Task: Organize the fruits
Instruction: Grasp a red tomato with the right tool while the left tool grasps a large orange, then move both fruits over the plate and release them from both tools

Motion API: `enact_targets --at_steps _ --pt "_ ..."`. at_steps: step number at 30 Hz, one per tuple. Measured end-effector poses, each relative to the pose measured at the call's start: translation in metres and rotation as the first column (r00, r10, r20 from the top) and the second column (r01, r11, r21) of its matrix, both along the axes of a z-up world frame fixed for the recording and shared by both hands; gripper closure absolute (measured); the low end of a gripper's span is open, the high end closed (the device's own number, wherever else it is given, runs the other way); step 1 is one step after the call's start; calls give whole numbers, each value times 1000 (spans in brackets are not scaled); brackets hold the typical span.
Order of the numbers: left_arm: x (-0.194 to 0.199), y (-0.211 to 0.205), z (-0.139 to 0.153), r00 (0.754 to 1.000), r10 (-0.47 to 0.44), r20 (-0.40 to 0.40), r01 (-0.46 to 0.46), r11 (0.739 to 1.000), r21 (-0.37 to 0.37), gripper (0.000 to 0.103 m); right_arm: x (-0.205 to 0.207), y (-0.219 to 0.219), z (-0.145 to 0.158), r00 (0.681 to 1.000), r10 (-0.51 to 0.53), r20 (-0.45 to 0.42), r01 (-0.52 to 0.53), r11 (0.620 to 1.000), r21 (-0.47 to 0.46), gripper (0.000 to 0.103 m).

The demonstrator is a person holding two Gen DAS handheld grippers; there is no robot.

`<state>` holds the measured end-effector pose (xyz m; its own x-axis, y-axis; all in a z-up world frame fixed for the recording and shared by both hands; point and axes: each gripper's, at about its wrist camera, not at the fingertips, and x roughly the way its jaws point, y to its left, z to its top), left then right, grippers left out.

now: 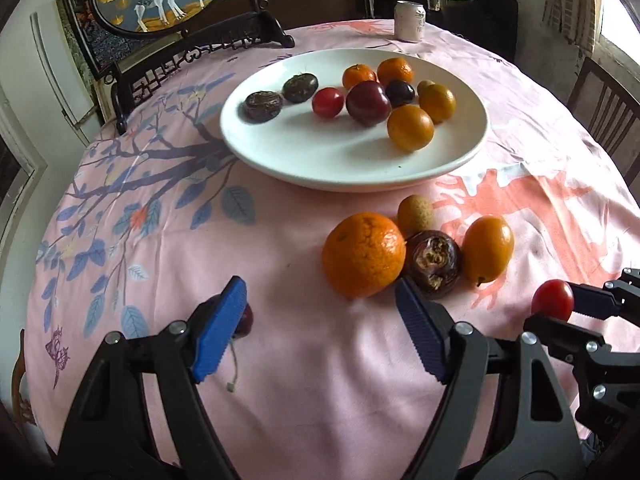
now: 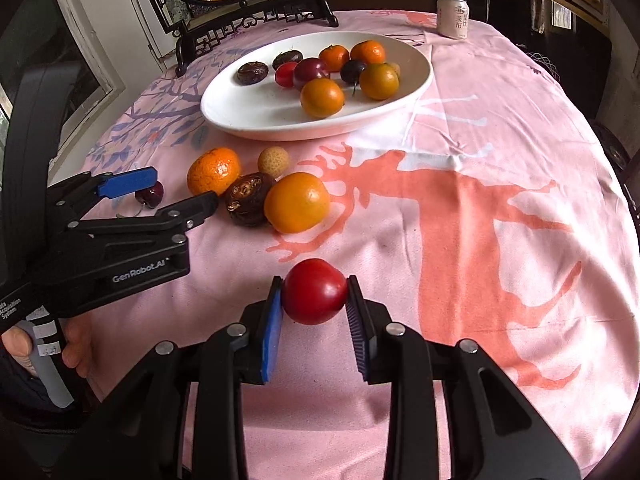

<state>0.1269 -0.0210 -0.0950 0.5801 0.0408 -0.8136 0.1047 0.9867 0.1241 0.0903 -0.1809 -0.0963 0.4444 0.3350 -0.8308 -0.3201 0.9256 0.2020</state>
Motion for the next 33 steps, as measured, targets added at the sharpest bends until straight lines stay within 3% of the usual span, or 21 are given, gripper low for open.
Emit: enact_targets --at_steps 2,3,4,8,18,33 --pt "7 -4 -2 1000 -14 -10 13 1000 -11 38 0 -4 1 1000 -9 0 9 1000 12 72" --pt "11 -6 -3 999 -28 -25 27 999 -36 53 0 -6 2 1000 -15 1 15 1000 16 72" --pt "15 -8 -5 998 -40 -43 38 998 -56 60 1 -8 3 1000 -20 3 20 1000 19 72" --pt "19 -14 -7 999 -45 -24 44 998 -43 60 2 -12 3 1000 -29 2 29 999 27 72" --pt "-6 9 12 999 -32 -2 31 981 -192 61 -3 -9 8 1000 -26 14 25 999 28 72" --pt "-43 36 43 998 -18 58 34 958 -286 61 -1 12 21 999 2 41 -3 1000 27 72"
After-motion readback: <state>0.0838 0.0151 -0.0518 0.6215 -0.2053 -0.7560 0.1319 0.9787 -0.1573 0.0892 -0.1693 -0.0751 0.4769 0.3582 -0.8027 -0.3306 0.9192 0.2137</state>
